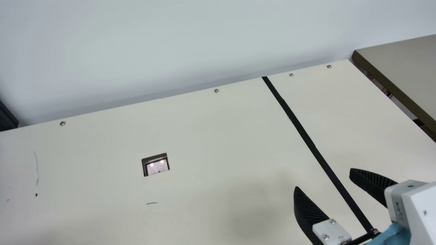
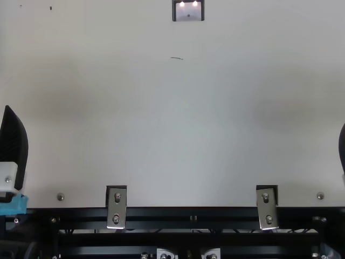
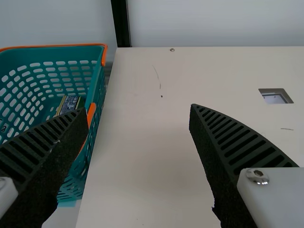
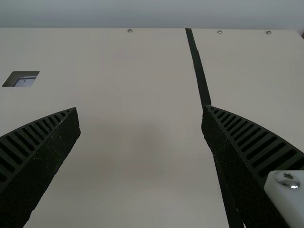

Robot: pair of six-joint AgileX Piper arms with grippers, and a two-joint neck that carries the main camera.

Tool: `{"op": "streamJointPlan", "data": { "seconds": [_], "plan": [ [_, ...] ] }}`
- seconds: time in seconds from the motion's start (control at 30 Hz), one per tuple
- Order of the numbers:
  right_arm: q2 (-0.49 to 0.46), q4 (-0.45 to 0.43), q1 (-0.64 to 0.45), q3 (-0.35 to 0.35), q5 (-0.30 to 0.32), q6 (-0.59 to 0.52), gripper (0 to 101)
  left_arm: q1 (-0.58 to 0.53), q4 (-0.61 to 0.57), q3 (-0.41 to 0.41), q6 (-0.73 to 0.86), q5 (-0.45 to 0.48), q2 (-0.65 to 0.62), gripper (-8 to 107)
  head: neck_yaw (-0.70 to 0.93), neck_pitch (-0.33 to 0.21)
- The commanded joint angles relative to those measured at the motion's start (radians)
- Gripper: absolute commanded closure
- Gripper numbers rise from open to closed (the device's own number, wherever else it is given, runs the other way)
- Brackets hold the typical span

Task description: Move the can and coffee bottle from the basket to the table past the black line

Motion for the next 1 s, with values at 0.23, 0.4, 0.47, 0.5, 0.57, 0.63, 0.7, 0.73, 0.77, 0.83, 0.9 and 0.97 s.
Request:
{"op": "streamJointPlan", "data": {
  "seconds": [0.23, 0.4, 0.47, 0.5, 0.57, 0.63, 0.7, 0.73, 0.77, 0.83, 0.9, 0.97],
  "plan": [
    [0.0, 0.0, 0.0, 0.0, 0.0, 0.0, 0, 0.0, 0.0, 0.0, 0.0, 0.0, 0.0, 9, 0.005, -0.02],
    [0.0, 0.0, 0.0, 0.0, 0.0, 0.0, 0, 0.0, 0.0, 0.0, 0.0, 0.0, 0.0, 9, 0.005, -0.02],
    [0.001, -0.001, 0.001, -0.002, 0.002, 0.003, 0, 0.0, 0.0, 0.0, 0.0, 0.0, 0.0, 9, 0.005, -0.02],
    [0.003, -0.001, 0.001, -0.005, 0.003, 0.004, 0, 0.0, 0.0, 0.0, 0.0, 0.0, 0.0, 9, 0.005, -0.02],
    [0.009, -0.002, -0.001, -0.019, 0.004, 0.008, 0, 0.0, 0.0, 0.0, 0.0, 0.0, 0.0, 9, 0.005, -0.02],
    [0.018, -0.002, -0.001, -0.043, 0.008, 0.014, 0, 0.0, 0.0, 0.0, 0.0, 0.0, 0.0, 9, 0.005, -0.02],
    [0.03, -0.001, 0.001, -0.079, 0.015, 0.02, 0, 0.0, 0.0, 0.0, 0.0, 0.0, 0.0, 9, 0.005, -0.02],
    [0.036, -0.001, 0.003, -0.099, 0.021, 0.024, 0, 0.0, 0.0, 0.0, 0.0, 0.0, 0.0, 9, 0.005, -0.02],
    [0.042, -0.002, 0.005, -0.121, 0.027, 0.028, 0, 0.0, 0.0, 0.0, 0.0, 0.0, 0.0, 9, 0.005, -0.02],
    [0.053, -0.001, 0.01, -0.168, 0.044, 0.038, 0, 0.0, 0.0, 0.0, 0.0, 0.0, 0.0, 9, 0.005, -0.02],
    [0.065, 0.001, 0.016, -0.22, 0.068, 0.051, 0, 0.0, 0.0, 0.0, 0.0, 0.0, 0.0, 9, 0.005, -0.02],
    [0.075, 0.006, 0.023, -0.271, 0.096, 0.066, 0, 0.0, 0.0, 0.0, 0.0, 0.0, 0.0, 9, 0.005, -0.02]
  ]
}}
